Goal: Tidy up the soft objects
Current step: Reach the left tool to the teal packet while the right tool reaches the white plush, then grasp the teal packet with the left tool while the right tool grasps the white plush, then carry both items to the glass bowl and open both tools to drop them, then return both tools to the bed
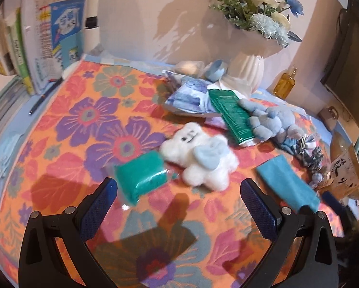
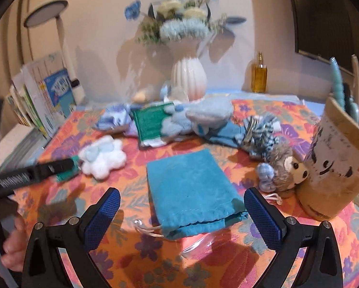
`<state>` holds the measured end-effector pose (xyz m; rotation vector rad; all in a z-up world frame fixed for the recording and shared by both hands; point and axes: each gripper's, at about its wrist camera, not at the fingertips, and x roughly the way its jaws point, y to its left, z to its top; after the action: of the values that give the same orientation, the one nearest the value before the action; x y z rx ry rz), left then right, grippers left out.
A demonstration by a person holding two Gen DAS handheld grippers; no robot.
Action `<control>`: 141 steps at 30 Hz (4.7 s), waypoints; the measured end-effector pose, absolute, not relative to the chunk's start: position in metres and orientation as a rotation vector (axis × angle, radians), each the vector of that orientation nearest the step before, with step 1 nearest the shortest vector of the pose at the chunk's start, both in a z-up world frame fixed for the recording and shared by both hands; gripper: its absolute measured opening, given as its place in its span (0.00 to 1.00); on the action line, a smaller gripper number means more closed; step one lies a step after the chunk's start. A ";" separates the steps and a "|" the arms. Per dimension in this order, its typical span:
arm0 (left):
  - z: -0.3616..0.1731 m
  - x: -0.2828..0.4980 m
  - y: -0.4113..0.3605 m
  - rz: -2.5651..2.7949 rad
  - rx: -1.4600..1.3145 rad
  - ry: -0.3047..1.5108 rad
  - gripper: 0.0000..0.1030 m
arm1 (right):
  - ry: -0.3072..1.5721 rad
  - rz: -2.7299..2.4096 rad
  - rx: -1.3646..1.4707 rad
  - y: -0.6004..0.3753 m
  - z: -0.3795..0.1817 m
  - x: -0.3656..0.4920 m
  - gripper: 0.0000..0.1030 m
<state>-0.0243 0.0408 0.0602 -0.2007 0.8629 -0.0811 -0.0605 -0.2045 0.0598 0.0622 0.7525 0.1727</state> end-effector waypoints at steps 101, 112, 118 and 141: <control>0.154 -0.117 -0.331 -0.855 0.131 0.613 0.39 | 0.643 -0.306 0.499 -0.525 0.159 -0.178 0.47; 0.143 -0.065 -0.413 -0.806 0.187 0.652 0.46 | 0.680 -0.418 0.605 -0.592 0.146 -0.114 0.65; 0.148 -0.067 -0.407 -0.837 0.158 0.640 0.79 | 0.706 -0.435 0.648 -0.606 0.134 -0.124 0.72; 0.238 -0.107 -0.088 -0.325 -0.125 0.503 0.93 | 0.608 -0.126 0.531 -0.462 0.194 -0.184 0.80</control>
<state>-0.1075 -0.0882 0.2381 -0.1254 0.5032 -0.3247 -0.1844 -0.4618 0.1940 0.5315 0.6081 -0.1256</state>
